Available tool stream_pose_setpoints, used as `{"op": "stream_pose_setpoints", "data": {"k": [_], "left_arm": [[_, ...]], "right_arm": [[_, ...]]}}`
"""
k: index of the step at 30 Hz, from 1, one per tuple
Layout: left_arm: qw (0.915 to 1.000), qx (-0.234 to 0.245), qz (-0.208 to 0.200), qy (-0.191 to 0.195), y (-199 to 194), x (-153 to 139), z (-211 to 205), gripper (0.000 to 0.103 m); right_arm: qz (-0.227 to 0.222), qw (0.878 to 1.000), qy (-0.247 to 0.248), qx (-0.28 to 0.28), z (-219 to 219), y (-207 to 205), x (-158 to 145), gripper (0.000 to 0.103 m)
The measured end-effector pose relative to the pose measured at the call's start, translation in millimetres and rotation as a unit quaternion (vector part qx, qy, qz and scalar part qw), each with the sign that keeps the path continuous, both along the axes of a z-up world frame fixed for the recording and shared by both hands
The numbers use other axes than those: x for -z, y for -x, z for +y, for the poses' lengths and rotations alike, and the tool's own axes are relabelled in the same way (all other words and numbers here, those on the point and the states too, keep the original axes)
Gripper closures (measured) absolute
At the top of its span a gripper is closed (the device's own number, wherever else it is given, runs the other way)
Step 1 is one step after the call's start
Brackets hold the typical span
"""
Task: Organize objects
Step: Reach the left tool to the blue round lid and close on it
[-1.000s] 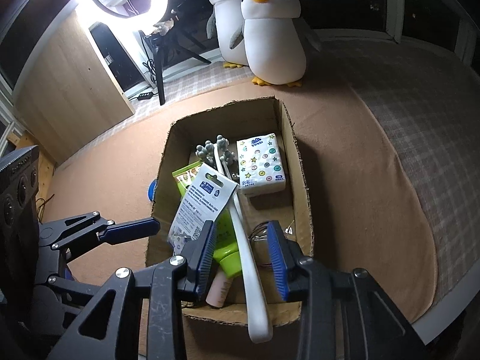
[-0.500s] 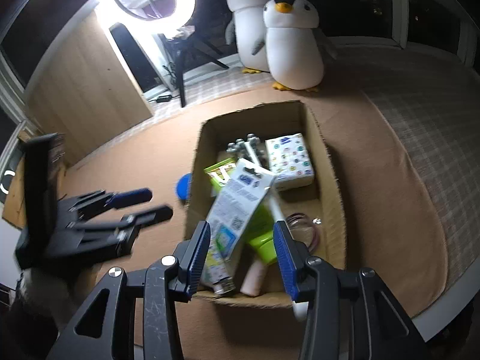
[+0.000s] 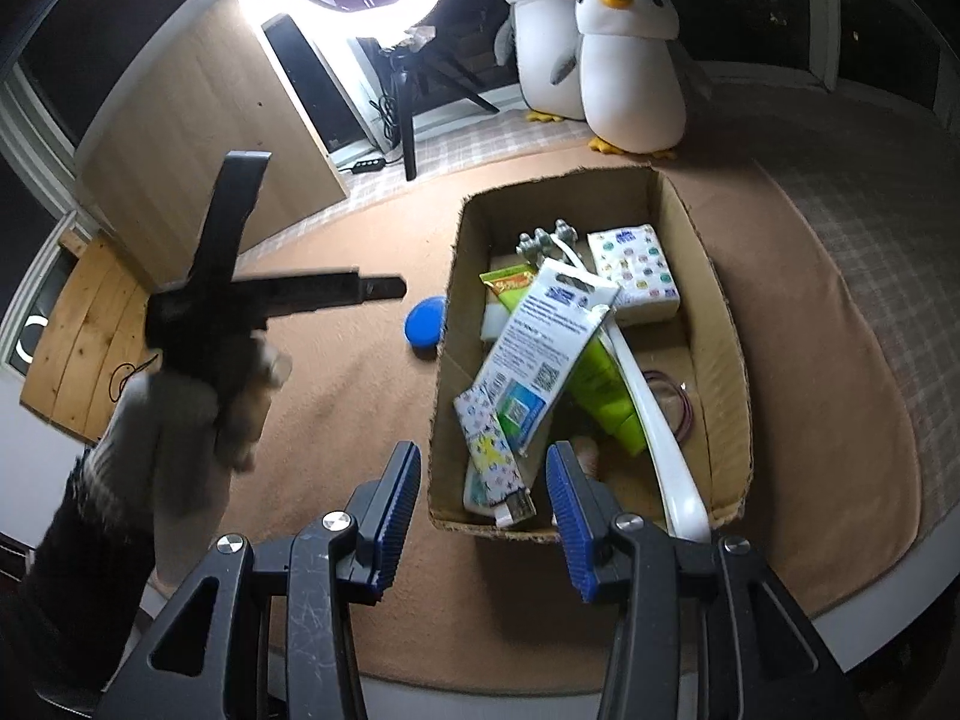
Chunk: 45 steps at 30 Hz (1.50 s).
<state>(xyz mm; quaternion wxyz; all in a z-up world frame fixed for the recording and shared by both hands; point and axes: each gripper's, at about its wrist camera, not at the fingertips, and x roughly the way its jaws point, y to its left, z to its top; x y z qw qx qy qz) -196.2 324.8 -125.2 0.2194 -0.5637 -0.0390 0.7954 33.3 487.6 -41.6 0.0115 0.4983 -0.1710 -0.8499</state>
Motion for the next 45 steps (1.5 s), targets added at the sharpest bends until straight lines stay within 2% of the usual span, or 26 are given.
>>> {"op": "stream_pose_setpoints", "data": {"k": [4, 11, 15, 19, 27, 37, 45], "left_arm": [[0.9999, -0.002, -0.010, 0.010, 19, 14, 12, 0.049], [0.9996, 0.013, -0.014, 0.022, 28, 28, 28, 0.049], [0.9992, 0.024, -0.018, 0.027, 29, 35, 36, 0.056], [0.9987, 0.037, -0.018, 0.030, 23, 38, 40, 0.063], [0.9956, 0.071, 0.008, 0.059, 0, 36, 45, 0.063], [0.9935, 0.085, 0.028, 0.071, -41, 34, 7, 0.063], [0.9915, 0.097, 0.034, 0.080, -81, 35, -34, 0.063]], "right_arm": [[-0.009, 1.000, -0.001, 0.013, 9, -6, 3, 0.063], [-0.021, 0.999, 0.001, 0.040, 27, -17, 10, 0.063], [-0.025, 0.999, -0.001, 0.048, 31, -20, 12, 0.063], [-0.027, 0.998, -0.001, 0.054, 35, -20, 13, 0.063], [-0.033, 0.998, -0.002, 0.049, 29, -13, 15, 0.063], [-0.025, 0.999, 0.004, 0.023, 1, -2, 8, 0.063], [-0.016, 1.000, 0.003, -0.020, -39, 12, 3, 0.063]]}}
